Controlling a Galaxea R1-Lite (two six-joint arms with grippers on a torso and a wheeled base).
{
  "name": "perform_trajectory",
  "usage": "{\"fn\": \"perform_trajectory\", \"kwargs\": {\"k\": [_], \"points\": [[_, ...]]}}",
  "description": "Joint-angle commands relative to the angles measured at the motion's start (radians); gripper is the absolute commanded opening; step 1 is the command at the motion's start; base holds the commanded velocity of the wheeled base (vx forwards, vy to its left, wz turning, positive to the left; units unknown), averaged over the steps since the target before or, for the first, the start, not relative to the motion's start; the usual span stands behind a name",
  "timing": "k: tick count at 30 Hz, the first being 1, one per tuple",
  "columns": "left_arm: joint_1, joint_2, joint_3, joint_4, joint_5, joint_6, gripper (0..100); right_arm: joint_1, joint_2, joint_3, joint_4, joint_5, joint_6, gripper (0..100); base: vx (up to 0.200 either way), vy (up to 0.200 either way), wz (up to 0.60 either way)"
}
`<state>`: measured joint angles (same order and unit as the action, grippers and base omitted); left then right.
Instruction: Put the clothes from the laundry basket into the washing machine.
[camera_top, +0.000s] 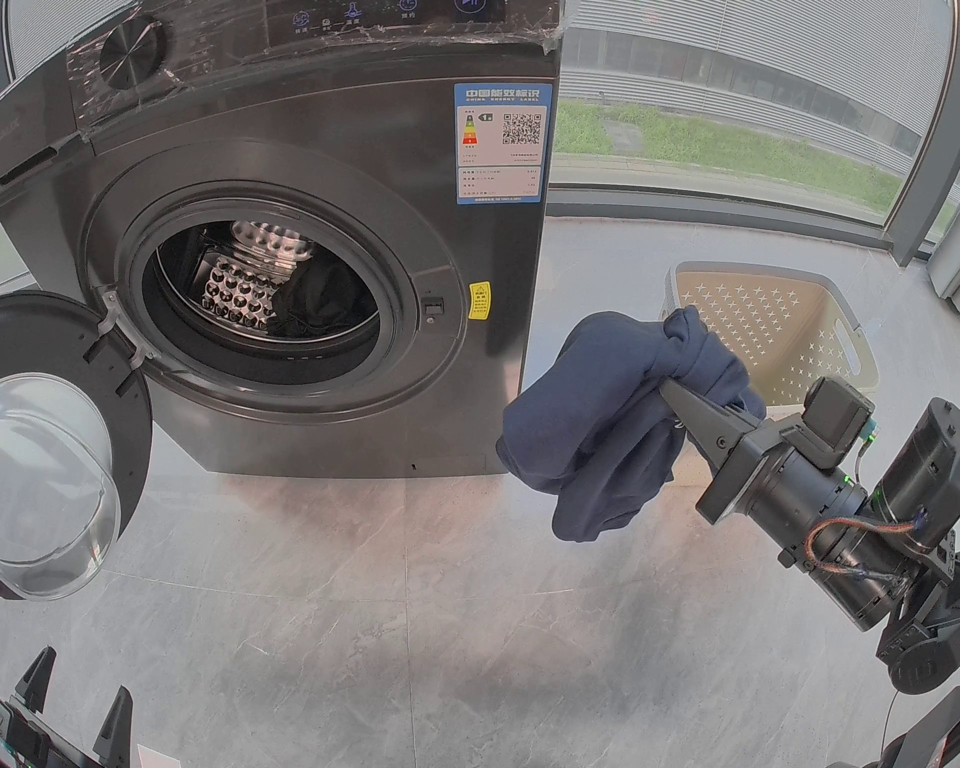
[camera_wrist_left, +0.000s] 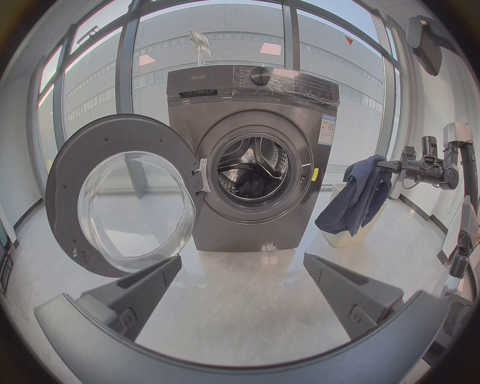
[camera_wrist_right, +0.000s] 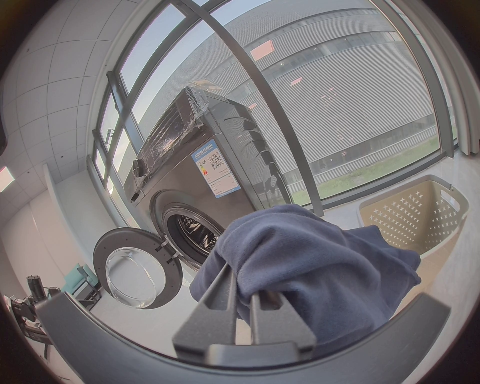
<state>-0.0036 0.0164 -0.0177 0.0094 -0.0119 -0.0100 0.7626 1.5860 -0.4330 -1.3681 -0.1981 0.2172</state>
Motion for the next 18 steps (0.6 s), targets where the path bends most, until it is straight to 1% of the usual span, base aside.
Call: {"fn": "perform_trajectory", "kwargs": {"k": [1,5,9,18], "points": [[0.001,-0.009,0.015,0.0,0.0,-0.002,100,-0.003,0.002,0.003,0.001,0.002,0.002,0,0.0,0.0,0.0],[-0.001,-0.009,0.015,0.0,0.0,0.004,100,-0.003,0.0,0.0,0.001,0.002,0.002,0,0.0,0.0,0.0],[-0.001,-0.009,0.015,0.0,0.0,-0.001,100,-0.003,0.0,0.002,0.001,0.002,0.002,0,0.0,0.2,0.0],[0.001,-0.01,0.015,0.0,0.0,-0.001,100,-0.005,0.0,0.0,0.001,0.002,0.002,0,0.0,0.2,0.0]]}}
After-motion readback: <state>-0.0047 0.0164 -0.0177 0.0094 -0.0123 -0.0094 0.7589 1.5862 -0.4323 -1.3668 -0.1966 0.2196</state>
